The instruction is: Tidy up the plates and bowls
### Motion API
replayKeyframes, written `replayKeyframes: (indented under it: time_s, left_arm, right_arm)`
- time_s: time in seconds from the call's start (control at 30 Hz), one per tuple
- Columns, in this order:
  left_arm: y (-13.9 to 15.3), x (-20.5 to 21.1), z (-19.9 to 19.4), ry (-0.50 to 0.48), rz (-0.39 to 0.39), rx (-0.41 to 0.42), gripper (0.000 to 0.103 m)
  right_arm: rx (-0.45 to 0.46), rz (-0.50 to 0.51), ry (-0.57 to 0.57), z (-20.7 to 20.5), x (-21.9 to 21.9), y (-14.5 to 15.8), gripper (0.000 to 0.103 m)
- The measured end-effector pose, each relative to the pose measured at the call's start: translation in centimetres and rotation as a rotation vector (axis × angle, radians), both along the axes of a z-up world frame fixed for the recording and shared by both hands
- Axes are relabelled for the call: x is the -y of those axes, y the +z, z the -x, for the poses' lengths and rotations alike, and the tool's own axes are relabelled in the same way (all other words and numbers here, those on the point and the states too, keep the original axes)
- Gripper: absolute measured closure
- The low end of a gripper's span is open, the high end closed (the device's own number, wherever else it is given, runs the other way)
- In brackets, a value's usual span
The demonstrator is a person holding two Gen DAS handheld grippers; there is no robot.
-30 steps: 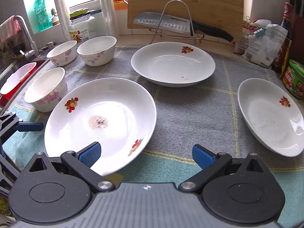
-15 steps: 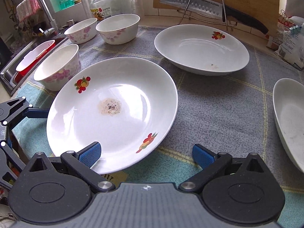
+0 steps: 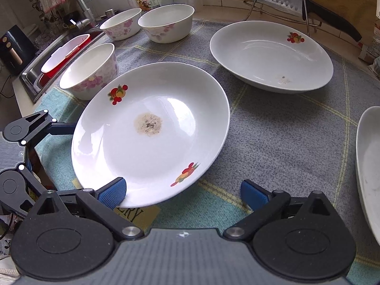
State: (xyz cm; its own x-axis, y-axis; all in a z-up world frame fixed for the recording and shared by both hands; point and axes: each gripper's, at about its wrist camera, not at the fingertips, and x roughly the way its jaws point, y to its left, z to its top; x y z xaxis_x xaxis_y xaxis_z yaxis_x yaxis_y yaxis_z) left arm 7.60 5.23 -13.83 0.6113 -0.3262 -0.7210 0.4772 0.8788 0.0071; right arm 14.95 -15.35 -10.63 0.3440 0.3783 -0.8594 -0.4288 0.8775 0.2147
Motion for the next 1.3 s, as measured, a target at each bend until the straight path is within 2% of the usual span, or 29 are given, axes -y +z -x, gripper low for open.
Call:
replayKeyframes:
  time_s: [0.13,0.23,0.53,0.9,1.07,1.3]
  left_arm:
    - [0.0,-0.1,-0.4,-0.058,0.0,0.002,0.0]
    - [0.0,-0.4,-0.8,-0.131,0.002,0.006,0.0]
    - [-0.1,-1.1,-1.7,-0.271,0.014,0.028,0.0]
    - [-0.3,-1.2,-1.6,-0.27,0.026,0.046,0.001]
    - [-0.2,-1.2,-1.5,-0.264,0.024,0.046,0.0]
    - [0.0,-1.1,-1.6,-0.265,0.01,0.04,0.0]
  right_arm:
    - [-0.004,-0.023,-0.031,-0.5,0.0,0.0,0.0]
    - [0.004,-0.003,-0.054,-0.9,-0.5,-0.1,0.0]
    - [0.013,0.037,-0.04,-1.9,-1.6,-0.2,0.0]
    - [-0.021,-0.031,-0.007,-4.4,-1.9,0.1,0.0]
    - [-0.076,-0.093,0.033,-5.7,-1.5,0.1,0.0]
    - [-0.172,-0.185,0.02,-7.6,-0.9,0.1,0.0]
